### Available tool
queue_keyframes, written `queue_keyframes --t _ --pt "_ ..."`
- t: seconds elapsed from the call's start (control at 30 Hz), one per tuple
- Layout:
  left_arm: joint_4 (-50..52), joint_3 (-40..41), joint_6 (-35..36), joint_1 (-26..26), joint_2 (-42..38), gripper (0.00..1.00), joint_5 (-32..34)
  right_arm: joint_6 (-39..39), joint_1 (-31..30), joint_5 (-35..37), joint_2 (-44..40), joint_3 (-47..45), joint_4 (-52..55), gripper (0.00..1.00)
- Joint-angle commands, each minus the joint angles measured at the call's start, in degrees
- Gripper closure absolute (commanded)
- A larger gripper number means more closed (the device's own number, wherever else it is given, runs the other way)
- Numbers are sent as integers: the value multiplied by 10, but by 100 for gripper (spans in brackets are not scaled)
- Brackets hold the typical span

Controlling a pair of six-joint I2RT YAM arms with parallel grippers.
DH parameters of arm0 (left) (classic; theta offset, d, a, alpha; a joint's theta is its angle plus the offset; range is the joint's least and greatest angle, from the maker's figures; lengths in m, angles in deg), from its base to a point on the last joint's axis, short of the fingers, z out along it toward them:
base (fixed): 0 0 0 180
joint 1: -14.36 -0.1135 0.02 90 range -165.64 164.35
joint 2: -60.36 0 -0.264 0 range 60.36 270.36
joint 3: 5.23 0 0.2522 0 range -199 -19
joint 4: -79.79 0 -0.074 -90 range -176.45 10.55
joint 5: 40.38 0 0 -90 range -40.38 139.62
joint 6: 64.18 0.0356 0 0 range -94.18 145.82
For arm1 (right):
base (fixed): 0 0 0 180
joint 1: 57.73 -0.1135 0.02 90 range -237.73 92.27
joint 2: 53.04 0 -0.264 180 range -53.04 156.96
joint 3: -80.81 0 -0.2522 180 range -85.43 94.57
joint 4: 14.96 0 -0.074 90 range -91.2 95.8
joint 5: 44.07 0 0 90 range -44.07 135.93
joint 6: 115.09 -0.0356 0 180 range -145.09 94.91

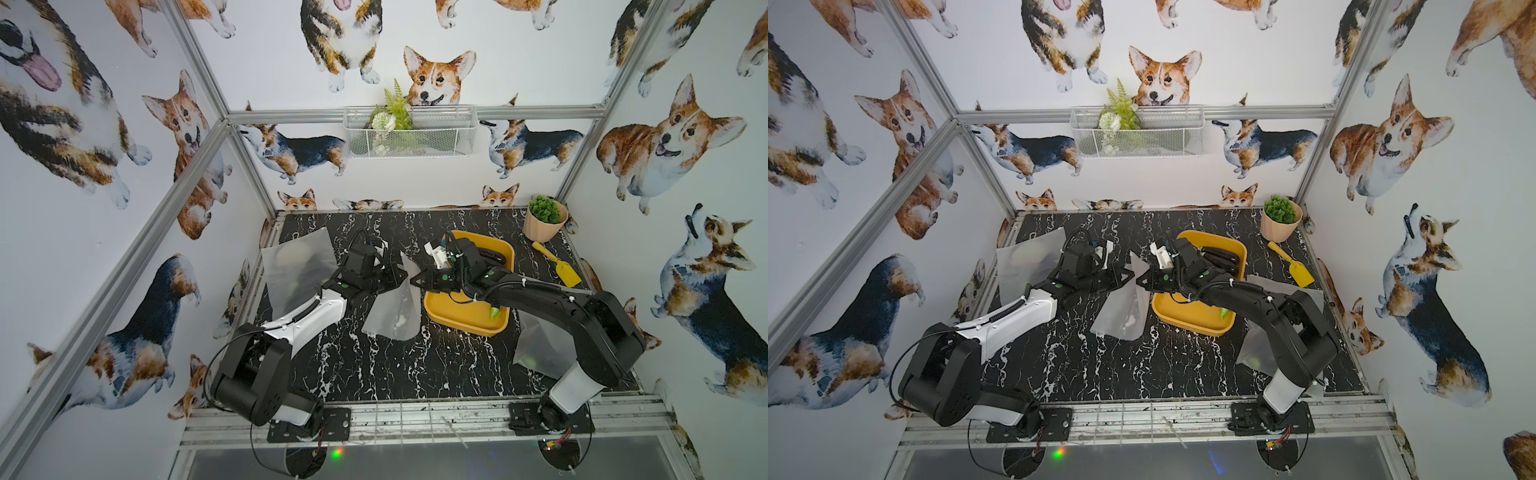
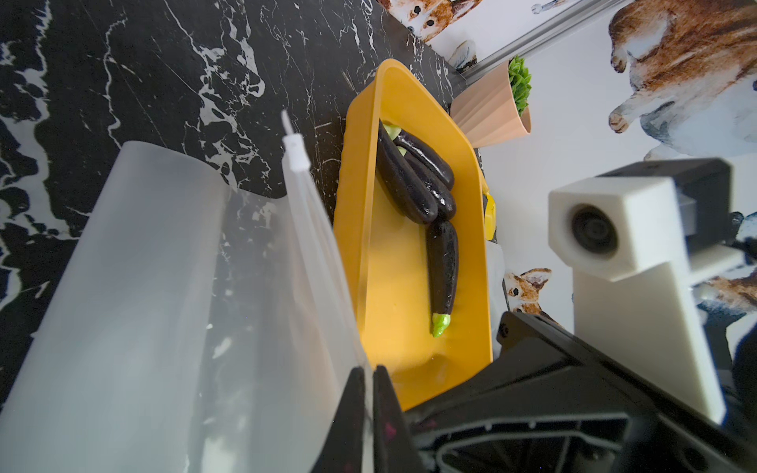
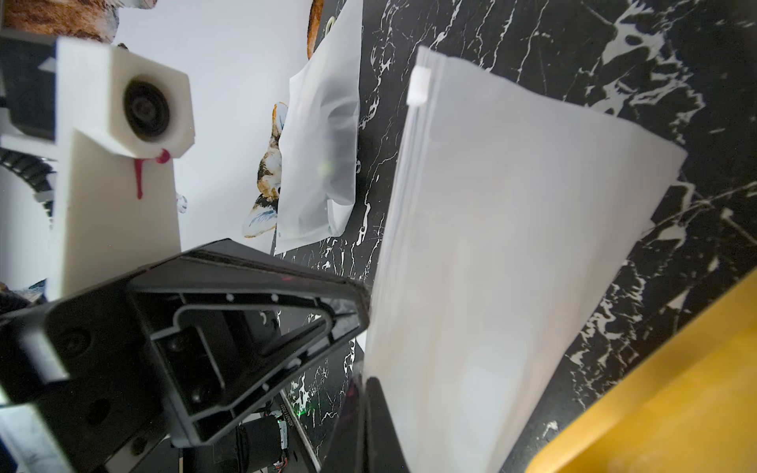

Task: Place the eggplant in a zip-top bag and seal the zipper
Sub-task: Open the zipper of the food storage bag at the center of the board.

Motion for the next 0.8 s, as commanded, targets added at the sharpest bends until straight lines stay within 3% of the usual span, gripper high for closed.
queue_keyframes --t 0.0,0.07,0.17,0.47,0.77 --pt "-13 1 -5 0 -2 81 -8 9 -1 9 -2 5 3 100" --pt "-12 1 -4 0 -6 73 -4 9 -1 7 -1 4 3 100" --pt "-8 -2 -2 0 -5 71 -5 9 -1 5 -1 4 1 100" --pt "-7 -2 -2 0 8 81 -10 9 -1 10 -7 2 3 100" --pt "-15 -4 -6 0 14 82 -19 11 -1 9 -8 5 3 100"
